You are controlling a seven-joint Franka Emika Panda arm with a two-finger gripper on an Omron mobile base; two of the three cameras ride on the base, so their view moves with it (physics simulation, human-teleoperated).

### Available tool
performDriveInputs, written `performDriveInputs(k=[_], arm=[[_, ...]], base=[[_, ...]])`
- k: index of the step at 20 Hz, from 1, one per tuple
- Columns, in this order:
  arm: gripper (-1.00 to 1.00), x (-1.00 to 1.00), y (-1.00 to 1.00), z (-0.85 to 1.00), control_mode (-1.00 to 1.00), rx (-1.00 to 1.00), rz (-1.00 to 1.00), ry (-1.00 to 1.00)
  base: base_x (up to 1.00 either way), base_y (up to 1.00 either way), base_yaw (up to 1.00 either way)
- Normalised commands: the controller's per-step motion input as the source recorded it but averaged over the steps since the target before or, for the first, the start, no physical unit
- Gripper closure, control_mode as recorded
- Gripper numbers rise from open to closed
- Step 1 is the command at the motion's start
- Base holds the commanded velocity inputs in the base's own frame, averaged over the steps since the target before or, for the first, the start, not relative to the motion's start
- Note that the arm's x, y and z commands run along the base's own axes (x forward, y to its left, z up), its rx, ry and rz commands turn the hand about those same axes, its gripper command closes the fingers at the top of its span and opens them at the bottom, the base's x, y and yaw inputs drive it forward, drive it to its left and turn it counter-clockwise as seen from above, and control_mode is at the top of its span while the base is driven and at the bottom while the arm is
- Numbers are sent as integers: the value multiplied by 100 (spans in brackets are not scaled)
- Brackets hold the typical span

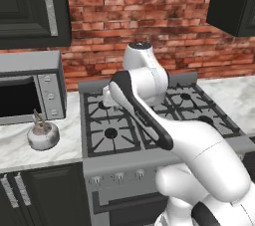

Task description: Pick the kettle from the counter and place it on a stove burner. Then turn the burner on.

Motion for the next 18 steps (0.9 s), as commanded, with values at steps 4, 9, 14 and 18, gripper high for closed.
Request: performDriveInputs(k=[4,9,14,18], arm=[[-100,0,54,-11,-100,0,0,2],[-100,0,51,-11,-100,0,1,0],[-100,0,51,-9,-100,0,4,0],[-100,0,53,-4,-100,0,3,0]], base=[[0,0,0],[0,0,0],[0,0,0],[0,0,0]])
